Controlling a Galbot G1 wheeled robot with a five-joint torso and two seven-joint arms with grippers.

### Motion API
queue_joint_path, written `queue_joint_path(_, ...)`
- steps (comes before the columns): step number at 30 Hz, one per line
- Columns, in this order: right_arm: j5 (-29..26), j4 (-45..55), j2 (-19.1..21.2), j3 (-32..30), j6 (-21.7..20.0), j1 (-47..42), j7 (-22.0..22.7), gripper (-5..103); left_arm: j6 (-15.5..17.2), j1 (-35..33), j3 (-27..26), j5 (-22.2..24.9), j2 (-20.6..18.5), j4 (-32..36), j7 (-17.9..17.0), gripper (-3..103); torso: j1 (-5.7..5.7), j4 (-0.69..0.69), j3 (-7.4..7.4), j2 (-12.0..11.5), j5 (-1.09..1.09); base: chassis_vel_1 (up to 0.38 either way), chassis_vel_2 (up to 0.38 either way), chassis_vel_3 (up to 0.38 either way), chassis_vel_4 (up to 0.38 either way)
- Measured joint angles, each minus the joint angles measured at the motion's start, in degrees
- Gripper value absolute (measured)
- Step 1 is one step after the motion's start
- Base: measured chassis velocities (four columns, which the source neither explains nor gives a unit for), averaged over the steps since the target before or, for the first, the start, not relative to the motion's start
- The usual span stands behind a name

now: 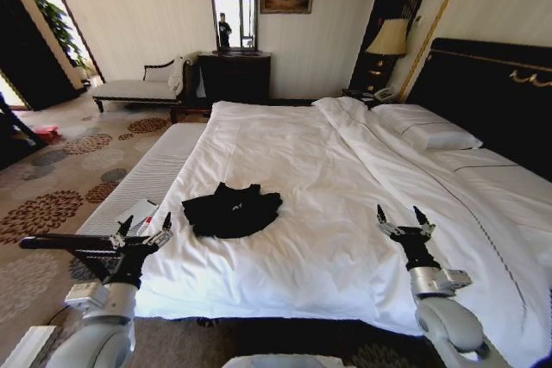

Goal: Fold the clothes on the bed.

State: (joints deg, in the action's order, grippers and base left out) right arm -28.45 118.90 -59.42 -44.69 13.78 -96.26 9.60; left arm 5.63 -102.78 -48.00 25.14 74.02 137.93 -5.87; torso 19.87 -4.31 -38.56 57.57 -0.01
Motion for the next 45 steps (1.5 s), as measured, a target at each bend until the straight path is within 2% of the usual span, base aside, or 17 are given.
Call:
queue_joint_path(13, -0.01, 0.12, -0.18, 0.69, 1.80, 0.38, -1.55, 100, 0.00, 0.27, 0.06, -0.02, -0.07, -0.28, -0.01, 100, -0.02, -0.01, 0.00, 0.00, 0.00, -0.009, 0.023, 0.012, -0.019)
queue_joint_path(35, 0.36, -1.06, -0.13, 2.92, 2.46, 2.26, -3.04, 100, 0.43, 1.37, -0.11, 0.10, -0.34, -1.40, -0.14, 100, -0.01, -0.02, 0.00, 0.00, 0.00, 0.000, 0.000, 0.000, 0.000)
queue_joint_path(40, -2.64, -1.38, 2.61, 5.49, 0.74, 5.48, -3.39, 100, 1.86, 2.99, -1.07, 1.72, -1.40, -2.17, -1.09, 100, -0.01, 0.00, 0.00, 0.00, 0.00, 0.000, 0.000, 0.000, 0.000)
queue_joint_path(42, -5.53, -1.78, 4.64, 7.50, -1.73, 8.19, -4.24, 100, 2.86, 3.64, -1.75, 3.41, -2.28, -2.42, -1.95, 100, -0.01, -0.02, 0.00, 0.00, 0.01, 0.000, 0.000, 0.000, 0.000)
queue_joint_path(44, -14.45, -1.83, 7.73, 11.99, -5.95, 12.54, -3.21, 100, 3.86, 3.99, -2.70, 5.16, -3.42, -2.67, -2.67, 100, 0.00, 0.00, 0.00, 0.00, 0.00, 0.000, 0.000, 0.000, 0.000)
queue_joint_path(45, -14.45, -1.83, 7.73, 11.99, -5.95, 12.54, -3.21, 100, 3.86, 3.99, -2.70, 5.16, -3.42, -2.67, -2.67, 100, 0.00, 0.00, 0.00, 0.00, 0.00, 0.000, 0.000, 0.000, 0.000)
